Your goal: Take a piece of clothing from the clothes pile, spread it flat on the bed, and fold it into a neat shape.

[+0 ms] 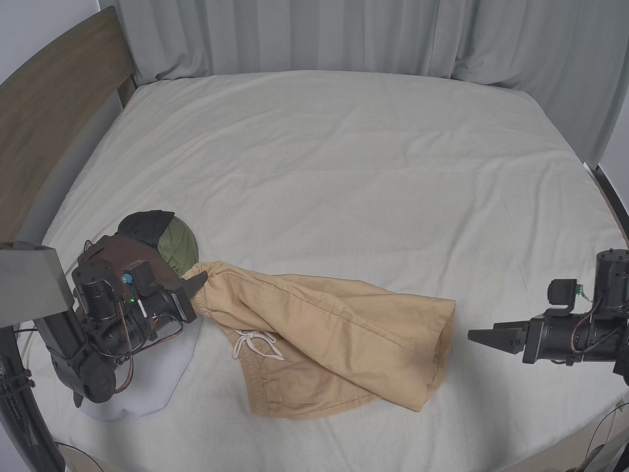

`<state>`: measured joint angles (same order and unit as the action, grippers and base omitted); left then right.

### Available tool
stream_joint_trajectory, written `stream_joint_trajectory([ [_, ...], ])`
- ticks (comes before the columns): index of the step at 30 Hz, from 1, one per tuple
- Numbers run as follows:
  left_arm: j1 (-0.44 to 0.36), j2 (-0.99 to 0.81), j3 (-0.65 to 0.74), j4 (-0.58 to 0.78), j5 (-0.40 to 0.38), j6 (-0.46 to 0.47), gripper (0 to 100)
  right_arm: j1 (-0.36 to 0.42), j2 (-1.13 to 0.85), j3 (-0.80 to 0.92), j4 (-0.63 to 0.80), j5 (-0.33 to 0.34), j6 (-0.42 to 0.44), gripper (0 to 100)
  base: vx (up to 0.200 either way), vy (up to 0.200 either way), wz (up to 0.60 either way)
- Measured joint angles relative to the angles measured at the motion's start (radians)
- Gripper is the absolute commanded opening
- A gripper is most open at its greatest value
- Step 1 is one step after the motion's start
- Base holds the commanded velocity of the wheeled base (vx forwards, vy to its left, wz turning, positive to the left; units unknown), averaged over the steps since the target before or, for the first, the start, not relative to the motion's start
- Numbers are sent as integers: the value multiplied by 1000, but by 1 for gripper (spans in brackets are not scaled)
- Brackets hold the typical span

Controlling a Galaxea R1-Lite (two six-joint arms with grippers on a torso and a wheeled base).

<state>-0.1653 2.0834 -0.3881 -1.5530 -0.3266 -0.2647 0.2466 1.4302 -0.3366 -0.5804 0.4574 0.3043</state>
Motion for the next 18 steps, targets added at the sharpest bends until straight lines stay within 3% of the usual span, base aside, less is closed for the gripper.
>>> stream_joint_trajectory([
  [12,2,14,-1,0,0,0,0,11,174,7,-149,13,103,100,0,0,0],
  [18,3,16,-1,0,0,0,0,9,251,7,-194,13,114,100,0,0,0],
])
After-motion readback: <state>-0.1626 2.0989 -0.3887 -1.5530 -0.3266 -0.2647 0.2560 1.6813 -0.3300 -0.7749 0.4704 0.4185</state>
